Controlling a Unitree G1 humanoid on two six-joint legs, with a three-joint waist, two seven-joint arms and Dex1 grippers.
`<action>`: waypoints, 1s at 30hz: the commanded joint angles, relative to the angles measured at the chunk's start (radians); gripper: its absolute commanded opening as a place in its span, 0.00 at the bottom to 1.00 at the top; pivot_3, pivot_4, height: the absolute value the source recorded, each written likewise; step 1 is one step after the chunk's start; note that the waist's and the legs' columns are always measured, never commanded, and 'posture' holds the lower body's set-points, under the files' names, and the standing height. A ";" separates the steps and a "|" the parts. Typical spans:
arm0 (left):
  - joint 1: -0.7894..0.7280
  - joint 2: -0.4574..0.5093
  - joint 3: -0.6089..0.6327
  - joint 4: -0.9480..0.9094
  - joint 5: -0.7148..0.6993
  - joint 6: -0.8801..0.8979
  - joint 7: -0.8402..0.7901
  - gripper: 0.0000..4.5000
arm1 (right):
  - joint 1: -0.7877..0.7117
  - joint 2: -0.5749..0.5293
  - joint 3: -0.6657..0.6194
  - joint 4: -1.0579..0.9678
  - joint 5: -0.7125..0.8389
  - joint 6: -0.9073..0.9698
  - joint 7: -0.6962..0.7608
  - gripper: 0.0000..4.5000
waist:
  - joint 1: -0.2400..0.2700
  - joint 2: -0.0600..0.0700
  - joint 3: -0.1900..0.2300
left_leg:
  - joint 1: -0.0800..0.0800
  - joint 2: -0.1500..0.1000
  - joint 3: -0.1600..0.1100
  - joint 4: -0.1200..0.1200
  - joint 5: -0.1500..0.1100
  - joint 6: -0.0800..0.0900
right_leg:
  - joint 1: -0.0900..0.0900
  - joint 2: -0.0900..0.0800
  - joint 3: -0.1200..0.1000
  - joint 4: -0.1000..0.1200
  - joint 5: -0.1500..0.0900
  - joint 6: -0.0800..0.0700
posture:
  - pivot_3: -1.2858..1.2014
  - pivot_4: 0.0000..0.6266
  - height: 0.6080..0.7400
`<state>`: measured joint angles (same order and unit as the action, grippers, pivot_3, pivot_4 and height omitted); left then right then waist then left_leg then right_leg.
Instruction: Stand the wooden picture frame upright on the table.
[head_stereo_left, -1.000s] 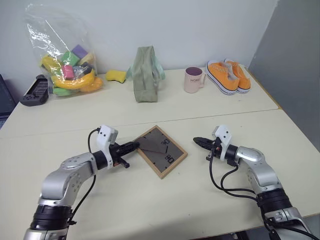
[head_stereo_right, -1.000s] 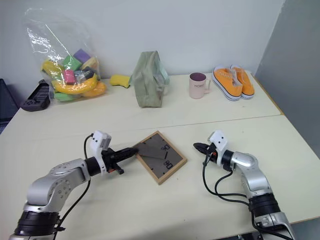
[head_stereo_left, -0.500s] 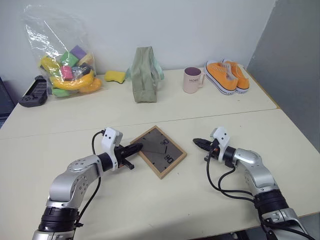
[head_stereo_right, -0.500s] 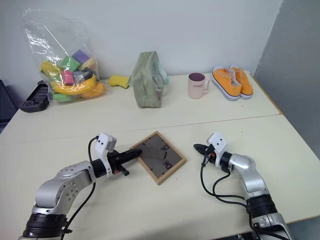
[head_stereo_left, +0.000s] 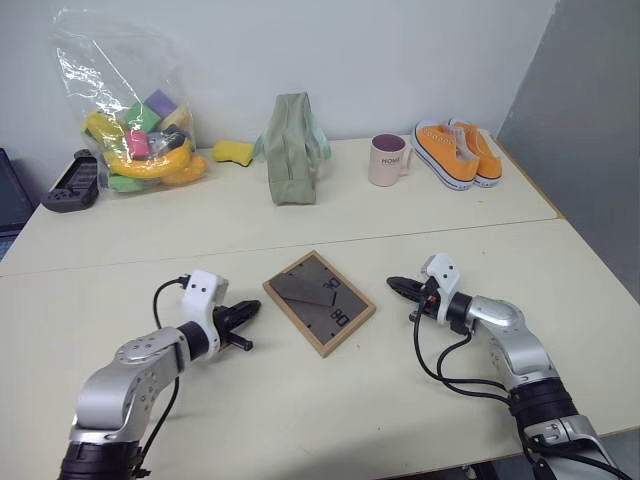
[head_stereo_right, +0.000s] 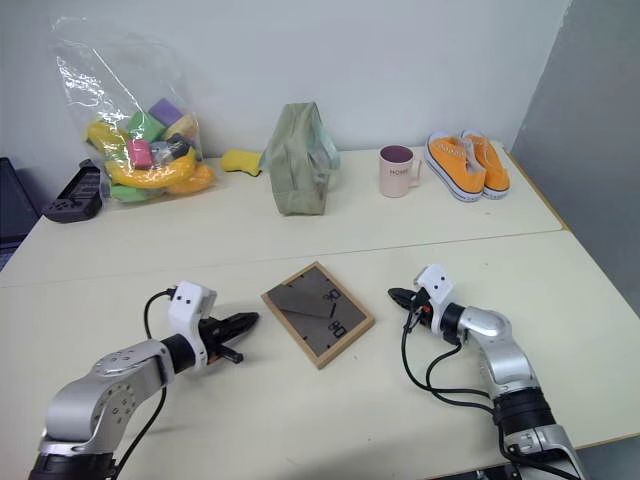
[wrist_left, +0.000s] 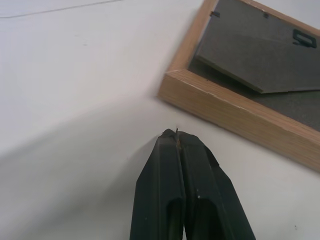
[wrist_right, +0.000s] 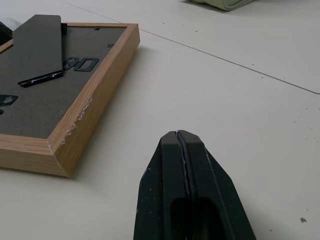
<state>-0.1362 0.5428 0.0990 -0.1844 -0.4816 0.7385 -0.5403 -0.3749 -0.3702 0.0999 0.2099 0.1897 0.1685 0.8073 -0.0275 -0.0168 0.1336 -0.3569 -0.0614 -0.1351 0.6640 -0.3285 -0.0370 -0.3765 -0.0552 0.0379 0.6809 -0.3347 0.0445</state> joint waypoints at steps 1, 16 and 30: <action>-0.074 -0.019 -0.038 0.070 0.039 -0.052 -0.021 0.00 | 0.024 -0.010 0.016 -0.057 0.014 0.030 0.030 0.00 | -0.002 0.000 0.000 | 0.000 0.000 0.000 0.000 0.000 0.000 | 0.000 0.000 0.000 0.000 0.000 0.000 | 0.52 0.24 1.00; -0.155 -0.020 -0.046 0.165 0.069 -0.082 -0.084 0.00 | 0.113 0.038 0.066 -0.164 -0.014 0.075 -0.039 0.00 | -0.006 -0.002 -0.001 | 0.000 0.001 -0.001 0.000 0.000 0.000 | -0.001 0.000 -0.001 0.000 0.000 0.000 | 0.52 0.24 1.00; -0.243 -0.025 -0.102 0.245 0.119 -0.120 -0.154 0.00 | 0.173 0.052 0.062 -0.345 0.025 0.191 -0.082 0.00 | -0.004 -0.002 -0.001 | -0.001 0.000 -0.001 0.000 0.000 0.000 | -0.001 0.000 0.000 0.001 0.000 0.000 | 0.52 0.24 1.00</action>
<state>-0.3550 0.5148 0.0119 0.0621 -0.3753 0.6498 -0.6700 -0.1972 -0.3303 0.1610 -0.0866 0.1888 0.3591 0.7313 -0.0316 -0.0188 0.1323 -0.3576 -0.0614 -0.1356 0.6645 -0.3284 -0.0371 -0.3781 -0.0550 0.0375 0.6816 -0.3347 0.0446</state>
